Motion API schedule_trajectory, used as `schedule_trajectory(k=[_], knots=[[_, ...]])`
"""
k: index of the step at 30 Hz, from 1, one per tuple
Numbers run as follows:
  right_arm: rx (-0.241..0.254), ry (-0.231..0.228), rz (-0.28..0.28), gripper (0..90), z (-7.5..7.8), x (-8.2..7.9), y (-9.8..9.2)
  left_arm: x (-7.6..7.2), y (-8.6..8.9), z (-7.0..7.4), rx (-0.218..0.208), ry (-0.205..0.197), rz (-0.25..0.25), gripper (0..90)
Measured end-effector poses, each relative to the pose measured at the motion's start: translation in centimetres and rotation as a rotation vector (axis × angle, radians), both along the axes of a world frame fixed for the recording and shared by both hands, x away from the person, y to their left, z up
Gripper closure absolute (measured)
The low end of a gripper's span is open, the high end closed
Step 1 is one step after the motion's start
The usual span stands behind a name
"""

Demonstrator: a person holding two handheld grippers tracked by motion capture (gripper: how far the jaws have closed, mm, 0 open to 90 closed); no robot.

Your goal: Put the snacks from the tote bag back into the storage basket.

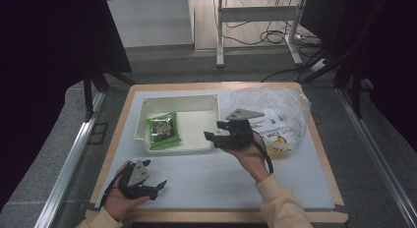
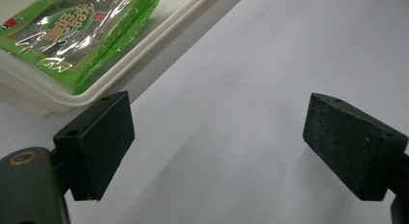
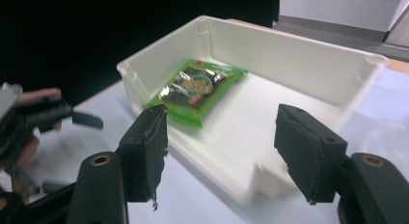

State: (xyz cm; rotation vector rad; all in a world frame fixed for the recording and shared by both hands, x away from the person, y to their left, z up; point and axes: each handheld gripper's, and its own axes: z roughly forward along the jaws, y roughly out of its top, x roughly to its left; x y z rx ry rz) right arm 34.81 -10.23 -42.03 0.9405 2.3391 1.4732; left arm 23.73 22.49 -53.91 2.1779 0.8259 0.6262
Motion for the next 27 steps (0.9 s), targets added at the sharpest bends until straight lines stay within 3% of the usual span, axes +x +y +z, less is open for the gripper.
schedule_trajectory(k=[7,12,13,18,27], knots=[[-0.029,-0.025,-0.024,36.2,-1.2,-2.5,-4.0,0.0,-0.1,0.0,0.004,0.0,0.0,10.8],[-0.055,-0.02,-0.035,36.1,-2.1,-3.4,-5.4,0.0,0.0,0.0,-0.005,-0.001,0.003,10.8],[-0.058,-0.002,-0.041,36.0,-2.8,-3.4,-6.0,0.0,0.0,0.0,-0.004,0.0,0.001,10.8],[-0.072,0.024,-0.051,35.8,-3.7,-3.3,-6.4,0.0,0.0,0.0,-0.006,0.0,0.004,10.8],[-0.076,0.034,-0.042,34.6,-4.1,-3.1,-6.1,0.0,0.1,0.0,-0.01,-0.003,0.004,10.8]])
